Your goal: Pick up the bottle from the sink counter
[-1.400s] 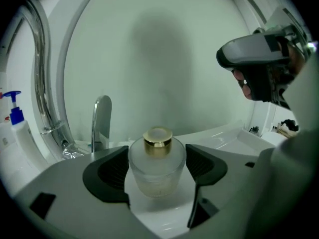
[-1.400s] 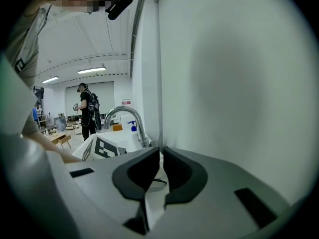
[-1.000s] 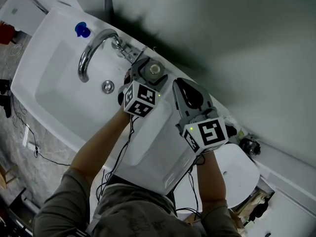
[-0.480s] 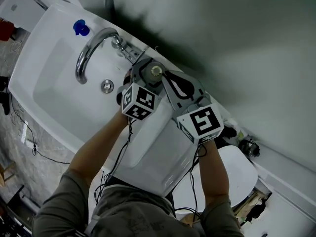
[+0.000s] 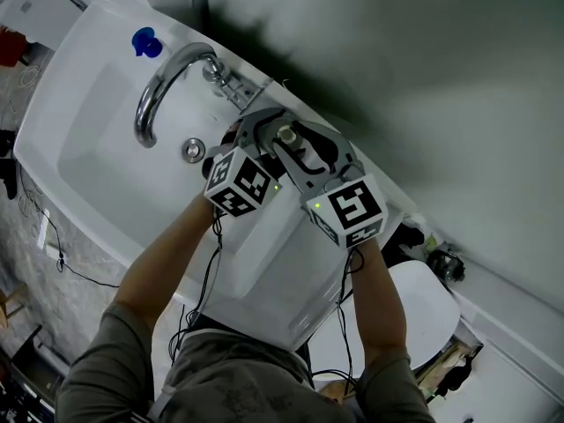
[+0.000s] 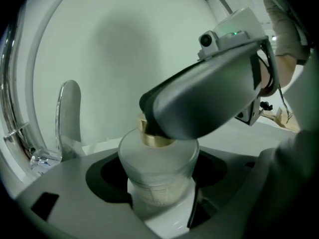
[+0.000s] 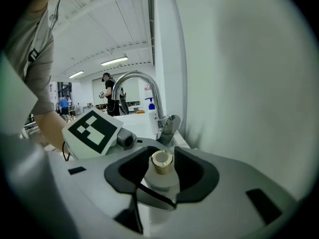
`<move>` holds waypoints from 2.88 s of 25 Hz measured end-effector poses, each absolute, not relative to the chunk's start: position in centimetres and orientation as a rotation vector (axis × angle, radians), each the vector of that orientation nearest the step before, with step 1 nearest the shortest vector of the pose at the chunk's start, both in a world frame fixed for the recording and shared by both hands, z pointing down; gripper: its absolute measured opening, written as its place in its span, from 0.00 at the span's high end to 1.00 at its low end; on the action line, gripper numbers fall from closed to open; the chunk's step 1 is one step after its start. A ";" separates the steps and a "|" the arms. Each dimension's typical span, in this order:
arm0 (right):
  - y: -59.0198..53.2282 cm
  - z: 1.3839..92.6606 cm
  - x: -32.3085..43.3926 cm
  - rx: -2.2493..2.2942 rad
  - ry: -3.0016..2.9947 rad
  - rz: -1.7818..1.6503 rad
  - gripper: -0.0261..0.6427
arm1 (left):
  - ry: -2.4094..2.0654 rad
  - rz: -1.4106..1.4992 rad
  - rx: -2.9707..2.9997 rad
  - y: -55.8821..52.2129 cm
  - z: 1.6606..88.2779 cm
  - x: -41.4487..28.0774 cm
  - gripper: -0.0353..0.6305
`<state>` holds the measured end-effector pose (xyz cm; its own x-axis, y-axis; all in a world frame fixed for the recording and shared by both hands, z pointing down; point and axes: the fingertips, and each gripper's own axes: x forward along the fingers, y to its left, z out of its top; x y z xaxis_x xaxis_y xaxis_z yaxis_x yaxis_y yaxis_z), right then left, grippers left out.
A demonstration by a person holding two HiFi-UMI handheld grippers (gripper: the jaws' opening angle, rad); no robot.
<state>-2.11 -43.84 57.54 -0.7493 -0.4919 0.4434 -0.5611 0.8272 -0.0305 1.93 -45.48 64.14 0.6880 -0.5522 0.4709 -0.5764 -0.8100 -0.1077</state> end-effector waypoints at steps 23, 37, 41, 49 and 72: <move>-40.9 53.9 -1.4 0.855 -2.579 0.184 0.75 | -0.809 0.803 2.866 -42.1 59.4 3.1 0.44; -33.8 39.2 -1.0 0.859 -2.611 0.057 0.75 | -0.907 0.892 2.898 -35.6 44.8 3.3 0.44; -31.3 35.1 -0.8 0.857 -2.646 0.018 0.75 | -0.936 0.901 2.917 -33.4 40.8 3.4 0.44; -25.7 28.7 -1.1 0.865 -2.714 -0.083 0.75 | -0.992 0.945 2.967 -28.3 34.5 3.1 0.44; -13.3 28.3 -2.2 0.762 -2.765 -0.039 0.75 | -1.050 0.899 2.905 -16.0 34.3 2.1 0.44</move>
<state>-2.20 -13.27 28.29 -0.8244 -0.5064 0.2530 -0.4991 0.8611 0.0973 2.11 -16.02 34.32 0.6312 -0.6098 0.4792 -0.5678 -0.7843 -0.2501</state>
